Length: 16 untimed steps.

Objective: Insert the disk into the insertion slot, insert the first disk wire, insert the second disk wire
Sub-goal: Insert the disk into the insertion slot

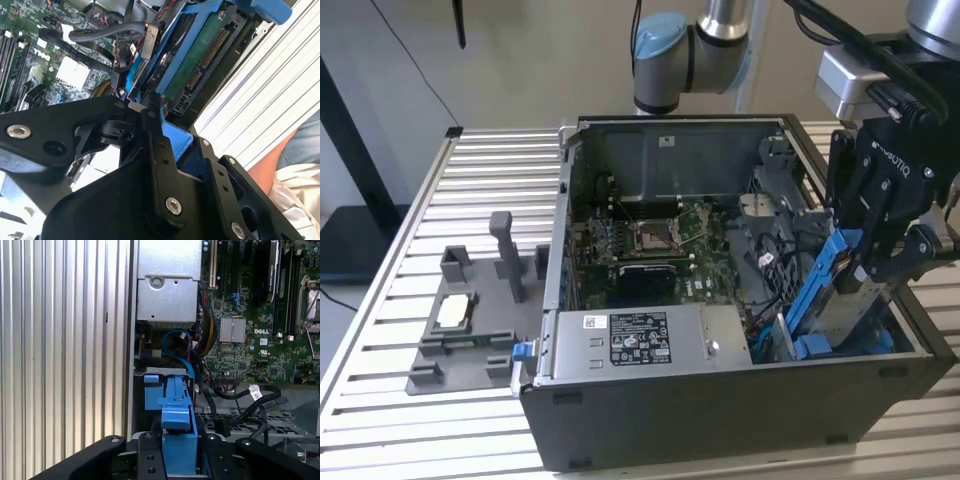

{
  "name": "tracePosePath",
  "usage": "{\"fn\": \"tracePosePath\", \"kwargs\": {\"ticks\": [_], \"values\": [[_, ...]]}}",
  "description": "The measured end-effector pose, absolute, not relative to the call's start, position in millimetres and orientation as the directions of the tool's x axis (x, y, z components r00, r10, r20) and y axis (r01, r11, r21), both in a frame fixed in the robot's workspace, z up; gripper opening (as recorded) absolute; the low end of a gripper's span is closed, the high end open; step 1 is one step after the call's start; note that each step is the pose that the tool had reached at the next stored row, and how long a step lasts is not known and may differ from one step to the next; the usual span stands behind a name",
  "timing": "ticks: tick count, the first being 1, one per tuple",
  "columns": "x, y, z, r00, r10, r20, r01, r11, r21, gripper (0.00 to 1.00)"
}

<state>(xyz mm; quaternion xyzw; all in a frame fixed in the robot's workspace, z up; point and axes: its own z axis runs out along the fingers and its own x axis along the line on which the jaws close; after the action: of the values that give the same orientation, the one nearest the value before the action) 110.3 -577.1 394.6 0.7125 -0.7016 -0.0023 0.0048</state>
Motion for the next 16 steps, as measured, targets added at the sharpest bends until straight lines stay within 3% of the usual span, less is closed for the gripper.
{"fn": "tracePosePath", "kwargs": {"ticks": [2, 6, 10, 14, 16], "values": [[110.3, -577.1, 394.7, 0.015, -1.0, 0.003, -1.0, -0.015, 0.01, 0.35], [110.3, -577.1, 394.6, 0.015, -1.0, 0.003, -1.0, -0.015, 0.01, 0.53], [110.3, -577.1, 394.6, 0.015, -1.0, 0.003, -1.0, -0.015, 0.01, 0.51], [110.3, -577.0, 394.5, 0.016, -1.0, 0.003, -1.0, -0.016, 0.01, 0.33], [110.3, -576.4, 394.6, 0.015, -1.0, 0.003, -1.0, -0.015, 0.009, 0.33]]}}
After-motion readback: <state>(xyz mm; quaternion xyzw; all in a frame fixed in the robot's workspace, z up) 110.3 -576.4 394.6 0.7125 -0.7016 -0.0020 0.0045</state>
